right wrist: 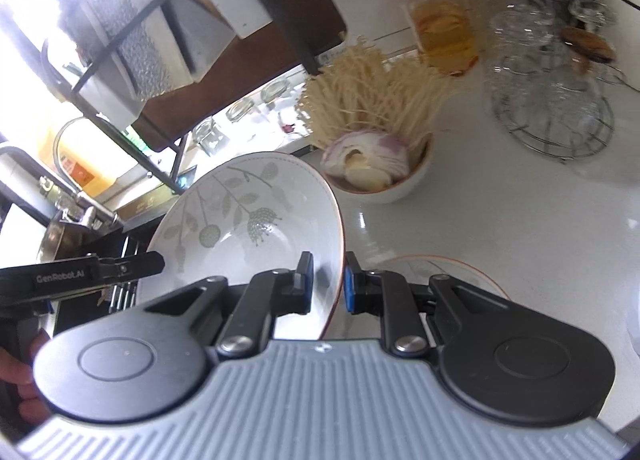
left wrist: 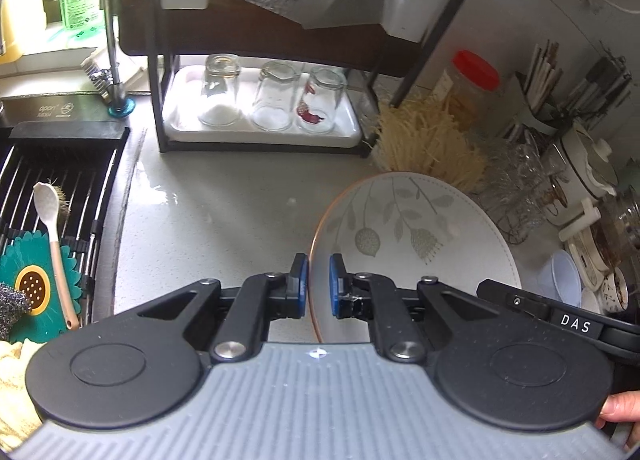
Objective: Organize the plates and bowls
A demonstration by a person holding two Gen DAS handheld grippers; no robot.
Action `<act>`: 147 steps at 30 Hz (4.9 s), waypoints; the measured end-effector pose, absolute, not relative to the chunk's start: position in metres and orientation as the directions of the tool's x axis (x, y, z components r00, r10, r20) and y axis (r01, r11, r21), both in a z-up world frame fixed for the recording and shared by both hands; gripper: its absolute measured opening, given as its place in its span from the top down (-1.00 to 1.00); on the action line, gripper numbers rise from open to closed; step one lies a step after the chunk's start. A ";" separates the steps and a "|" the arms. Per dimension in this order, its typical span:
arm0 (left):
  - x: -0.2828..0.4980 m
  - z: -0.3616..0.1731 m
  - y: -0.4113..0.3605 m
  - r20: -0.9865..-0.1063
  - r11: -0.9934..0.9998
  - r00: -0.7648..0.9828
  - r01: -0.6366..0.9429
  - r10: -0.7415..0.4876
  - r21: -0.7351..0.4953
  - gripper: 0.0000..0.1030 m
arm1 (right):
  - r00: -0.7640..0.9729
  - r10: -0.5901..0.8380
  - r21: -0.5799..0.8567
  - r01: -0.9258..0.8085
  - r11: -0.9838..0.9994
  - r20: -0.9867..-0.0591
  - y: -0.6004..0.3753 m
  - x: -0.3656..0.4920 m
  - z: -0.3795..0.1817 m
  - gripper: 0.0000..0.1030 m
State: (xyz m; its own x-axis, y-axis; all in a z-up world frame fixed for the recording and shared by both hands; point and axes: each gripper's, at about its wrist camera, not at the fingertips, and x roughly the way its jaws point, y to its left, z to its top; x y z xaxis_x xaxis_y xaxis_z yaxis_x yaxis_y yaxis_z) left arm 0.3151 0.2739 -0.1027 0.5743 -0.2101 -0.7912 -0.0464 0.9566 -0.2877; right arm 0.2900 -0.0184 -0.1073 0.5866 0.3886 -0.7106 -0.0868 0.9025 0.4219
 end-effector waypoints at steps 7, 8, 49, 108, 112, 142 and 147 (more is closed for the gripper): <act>0.312 -0.107 0.253 -0.795 0.957 0.554 0.009 -0.247 -0.291 0.75 | 0.612 0.357 0.429 -0.032 0.903 -0.706 -0.038 0.271 -0.110 0.65; 0.312 -0.108 0.250 -0.796 0.957 0.551 0.016 -0.251 -0.291 0.75 | 0.614 0.353 0.430 -0.025 0.903 -0.706 -0.041 0.268 -0.110 0.65; 0.324 -0.183 0.175 -0.891 0.959 0.357 0.140 -0.282 -0.247 0.75 | 0.600 0.201 0.330 0.113 0.937 -0.775 -0.087 0.238 -0.160 0.65; 0.291 -0.100 0.180 -0.765 0.899 0.475 0.282 -0.434 -0.335 0.49 | 0.735 0.076 0.225 0.106 0.969 -0.674 -0.064 0.210 -0.081 0.61; 0.274 -0.083 0.178 -0.741 0.898 0.512 0.310 -0.434 -0.312 0.49 | 0.763 0.064 0.216 0.101 0.971 -0.643 -0.059 0.191 -0.064 0.61; 0.177 -0.080 0.186 -0.716 0.859 0.485 0.375 -0.502 -0.348 0.41 | 0.731 -0.017 0.159 0.171 0.972 -0.682 -0.041 0.076 -0.062 0.61; 0.171 -0.081 0.176 -0.722 0.861 0.485 0.388 -0.495 -0.330 0.13 | 0.732 -0.023 0.172 0.190 0.966 -0.681 -0.050 0.074 -0.063 0.61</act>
State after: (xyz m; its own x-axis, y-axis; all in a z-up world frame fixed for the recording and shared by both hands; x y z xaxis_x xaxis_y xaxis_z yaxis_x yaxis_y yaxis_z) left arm 0.1714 0.1765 -0.0815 0.4845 -0.4946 -0.7215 0.3879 0.8608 -0.3296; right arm 0.0745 -0.0503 -0.0631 0.7318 -0.0228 -0.6811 0.1904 0.9665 0.1722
